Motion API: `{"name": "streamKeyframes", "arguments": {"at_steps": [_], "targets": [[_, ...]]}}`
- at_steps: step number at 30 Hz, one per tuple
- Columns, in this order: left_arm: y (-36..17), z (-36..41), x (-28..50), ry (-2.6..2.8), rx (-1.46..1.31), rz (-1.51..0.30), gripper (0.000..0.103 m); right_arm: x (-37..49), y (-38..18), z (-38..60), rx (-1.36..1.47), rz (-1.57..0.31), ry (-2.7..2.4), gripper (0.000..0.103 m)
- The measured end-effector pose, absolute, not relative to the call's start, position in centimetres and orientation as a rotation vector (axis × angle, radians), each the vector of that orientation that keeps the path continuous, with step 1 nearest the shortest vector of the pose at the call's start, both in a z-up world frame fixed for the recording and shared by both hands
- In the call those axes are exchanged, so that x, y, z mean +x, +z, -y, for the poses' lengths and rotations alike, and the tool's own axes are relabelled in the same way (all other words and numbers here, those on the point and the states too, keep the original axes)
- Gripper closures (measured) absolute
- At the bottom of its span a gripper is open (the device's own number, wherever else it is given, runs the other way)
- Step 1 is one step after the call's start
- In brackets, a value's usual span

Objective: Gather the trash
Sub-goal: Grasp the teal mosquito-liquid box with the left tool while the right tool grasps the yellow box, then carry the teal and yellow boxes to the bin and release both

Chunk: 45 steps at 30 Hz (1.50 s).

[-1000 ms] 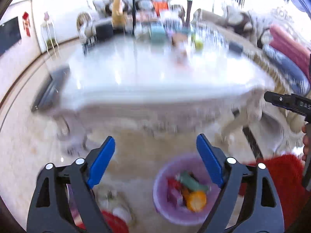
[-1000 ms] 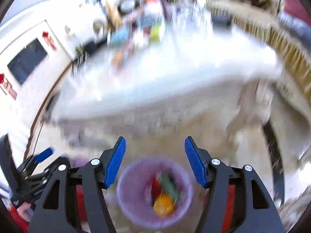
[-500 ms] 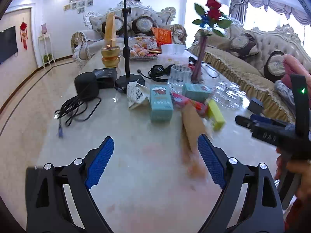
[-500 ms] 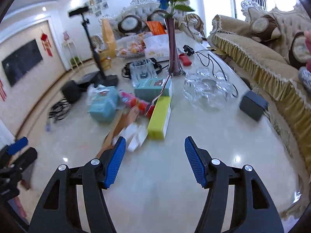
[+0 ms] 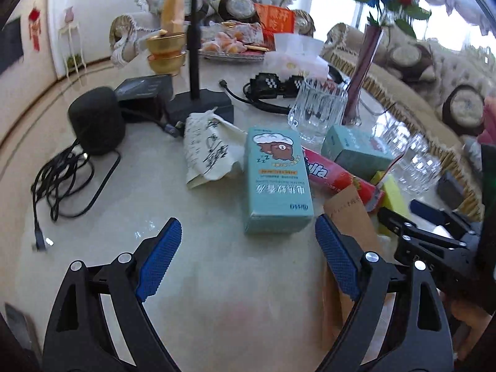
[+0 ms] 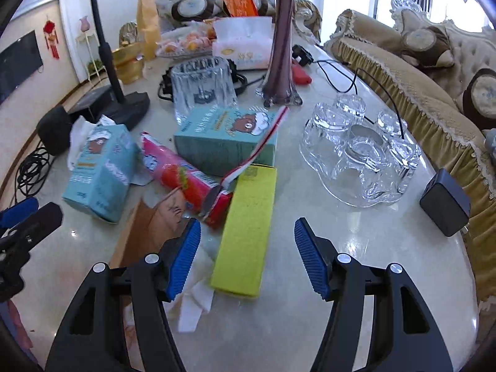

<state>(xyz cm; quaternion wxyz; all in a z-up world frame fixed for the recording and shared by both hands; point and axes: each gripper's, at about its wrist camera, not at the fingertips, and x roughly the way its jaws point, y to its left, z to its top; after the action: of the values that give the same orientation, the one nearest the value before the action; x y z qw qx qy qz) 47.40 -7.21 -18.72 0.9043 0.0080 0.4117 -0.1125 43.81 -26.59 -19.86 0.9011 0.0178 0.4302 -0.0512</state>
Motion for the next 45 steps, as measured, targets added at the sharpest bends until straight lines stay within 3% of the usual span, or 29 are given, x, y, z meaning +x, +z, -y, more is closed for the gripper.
{"name": "streamKeyframes", "arguments": {"at_steps": [18,19,21,22,30,36,41,45], "targets": [[-20.5,10.9,51.4,-0.203,0.074,-0.893,0.018,43.7,-20.9,28.3,0.008,-0.885,-0.042,0.045],[-20.5,10.9,51.4,-0.202,0.072,-0.895,0.028,43.7,-20.9,28.2,0.005,-0.888,-0.04,0.047],[-20.9,10.8,51.6,-0.22,0.064,-0.925,0.055,43.8,-21.1,28.1,0.0,-0.901,-0.035,0.063],[-20.9,10.8,51.6,-0.226,0.062,-0.931,0.056,43.8,-21.0,28.1,0.011,-0.899,-0.028,0.076],[-18.5,8.6,49.8,-0.262,-0.01,-0.901,0.057,41.9,-19.4,28.9,0.159,-0.864,0.012,0.077],[-13.2,5.6,43.9,-0.299,-0.029,-0.811,0.057,37.9,-15.5,29.2,0.196,-0.783,0.013,0.077],[-9.5,2.9,34.0,-0.33,-0.053,-0.758,0.057,30.8,-11.8,28.1,0.215,-0.722,0.075,0.077],[-9.7,1.4,24.9,-0.332,-0.072,-0.754,0.057,22.4,-10.5,25.5,0.229,-0.713,0.174,0.077]]}}
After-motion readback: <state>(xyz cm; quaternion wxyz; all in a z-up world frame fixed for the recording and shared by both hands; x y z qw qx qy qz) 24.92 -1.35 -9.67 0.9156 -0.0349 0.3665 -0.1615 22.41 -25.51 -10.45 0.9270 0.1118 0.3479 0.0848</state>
